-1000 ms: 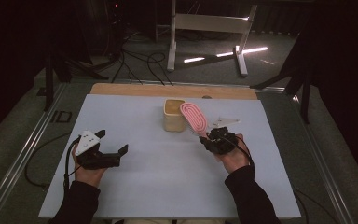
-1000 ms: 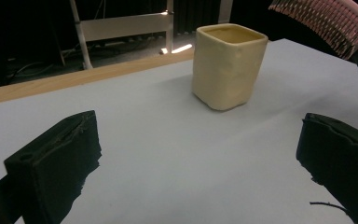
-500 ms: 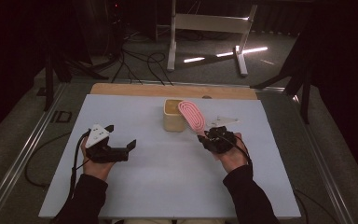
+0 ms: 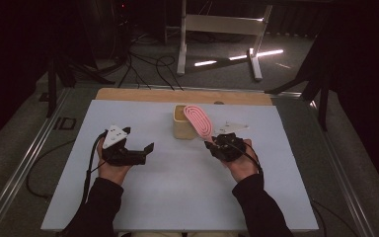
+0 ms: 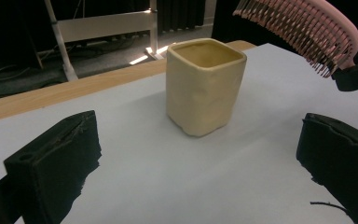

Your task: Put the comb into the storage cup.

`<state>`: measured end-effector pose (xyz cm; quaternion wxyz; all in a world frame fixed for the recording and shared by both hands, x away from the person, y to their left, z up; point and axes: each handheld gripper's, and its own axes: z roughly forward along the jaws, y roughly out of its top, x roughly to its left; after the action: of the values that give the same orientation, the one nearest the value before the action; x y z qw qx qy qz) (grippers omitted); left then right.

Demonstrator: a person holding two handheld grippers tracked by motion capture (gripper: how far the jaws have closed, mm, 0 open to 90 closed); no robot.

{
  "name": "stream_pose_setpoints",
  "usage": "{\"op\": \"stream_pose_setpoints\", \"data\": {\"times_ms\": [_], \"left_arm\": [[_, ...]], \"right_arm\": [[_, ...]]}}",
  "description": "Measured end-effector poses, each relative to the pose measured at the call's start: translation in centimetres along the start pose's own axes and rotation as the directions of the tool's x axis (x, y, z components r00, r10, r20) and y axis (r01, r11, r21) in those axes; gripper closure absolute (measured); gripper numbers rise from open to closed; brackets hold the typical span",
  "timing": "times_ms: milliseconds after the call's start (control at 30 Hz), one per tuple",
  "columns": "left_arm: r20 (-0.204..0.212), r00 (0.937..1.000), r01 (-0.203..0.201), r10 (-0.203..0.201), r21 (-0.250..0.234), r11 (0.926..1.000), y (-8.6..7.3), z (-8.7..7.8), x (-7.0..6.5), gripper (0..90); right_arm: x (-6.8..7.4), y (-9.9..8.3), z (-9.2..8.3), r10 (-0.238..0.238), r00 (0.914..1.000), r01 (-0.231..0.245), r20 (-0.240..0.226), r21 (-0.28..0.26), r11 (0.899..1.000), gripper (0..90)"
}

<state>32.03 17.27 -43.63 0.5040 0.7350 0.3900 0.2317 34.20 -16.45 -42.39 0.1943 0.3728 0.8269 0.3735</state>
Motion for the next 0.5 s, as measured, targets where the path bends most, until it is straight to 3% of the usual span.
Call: {"op": "stream_pose_setpoints", "data": {"times_ms": [500], "left_arm": [[0.043,0.9991,0.004,-0.004,0.005,1.0,1.4,2.4,-1.5,0.2]], "right_arm": [[0.7,0.5,0.5,-0.016,0.9998,0.015,-0.009,-0.031,0.999,70.8]]}}
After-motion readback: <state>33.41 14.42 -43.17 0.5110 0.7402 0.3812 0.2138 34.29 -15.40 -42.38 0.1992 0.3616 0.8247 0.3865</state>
